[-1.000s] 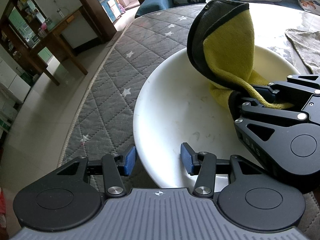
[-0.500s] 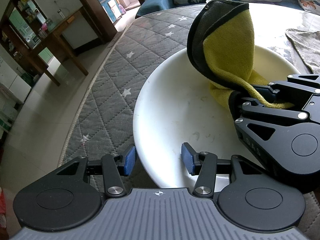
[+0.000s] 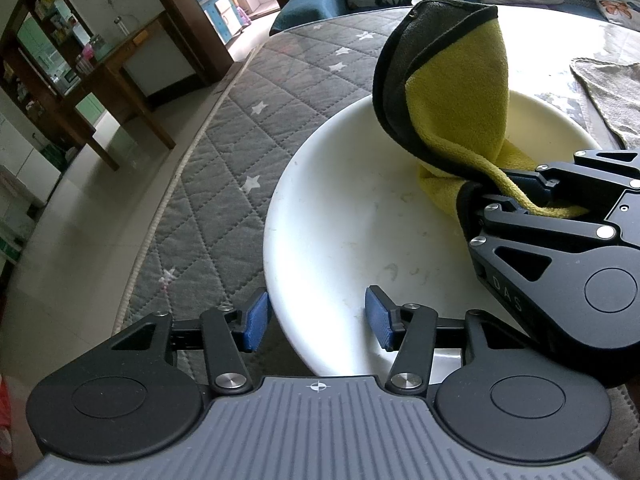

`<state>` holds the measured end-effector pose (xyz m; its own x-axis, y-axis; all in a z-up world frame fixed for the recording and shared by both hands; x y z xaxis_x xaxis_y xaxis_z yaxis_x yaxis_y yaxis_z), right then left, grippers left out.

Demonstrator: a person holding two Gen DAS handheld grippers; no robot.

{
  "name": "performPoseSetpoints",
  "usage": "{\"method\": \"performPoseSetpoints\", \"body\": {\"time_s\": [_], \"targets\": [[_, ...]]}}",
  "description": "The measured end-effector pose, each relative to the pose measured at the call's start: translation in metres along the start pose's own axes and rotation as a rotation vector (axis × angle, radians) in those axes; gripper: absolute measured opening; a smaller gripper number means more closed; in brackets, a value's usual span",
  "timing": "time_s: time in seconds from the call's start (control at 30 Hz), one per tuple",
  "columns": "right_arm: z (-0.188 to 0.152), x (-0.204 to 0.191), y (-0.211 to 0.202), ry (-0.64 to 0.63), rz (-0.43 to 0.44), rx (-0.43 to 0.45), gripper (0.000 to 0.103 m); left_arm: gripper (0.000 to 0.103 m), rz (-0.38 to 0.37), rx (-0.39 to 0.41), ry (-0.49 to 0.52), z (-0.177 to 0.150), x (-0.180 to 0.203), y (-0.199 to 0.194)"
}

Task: Clean bowl
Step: 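Keep scrubbing the basin wall with the cloth while the left tool holds the rim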

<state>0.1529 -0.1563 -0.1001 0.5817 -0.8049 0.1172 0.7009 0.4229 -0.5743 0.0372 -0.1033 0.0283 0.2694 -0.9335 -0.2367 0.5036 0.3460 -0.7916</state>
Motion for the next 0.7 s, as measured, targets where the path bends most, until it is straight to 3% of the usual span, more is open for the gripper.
{"method": "performPoseSetpoints", "body": {"time_s": [0.7], "targets": [[0.0007,0.0011,-0.0003,0.004,0.004,0.001,0.021,0.056,-0.003,-0.003,-0.001,-0.0015,0.002,-0.0026]]}}
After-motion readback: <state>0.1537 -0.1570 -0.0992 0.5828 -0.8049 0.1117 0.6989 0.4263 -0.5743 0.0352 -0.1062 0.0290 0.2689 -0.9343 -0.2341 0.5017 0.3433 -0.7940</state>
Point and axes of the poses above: each gripper's, at about its wrist camera, not at the fingertips, and y roughly the way its jaws point, x to its right, z to its top, the point moved 2 cm from there along y, roughly the way its jaws point, and after that the axes turned 11 degrees about -y, right-handed, at the moved point
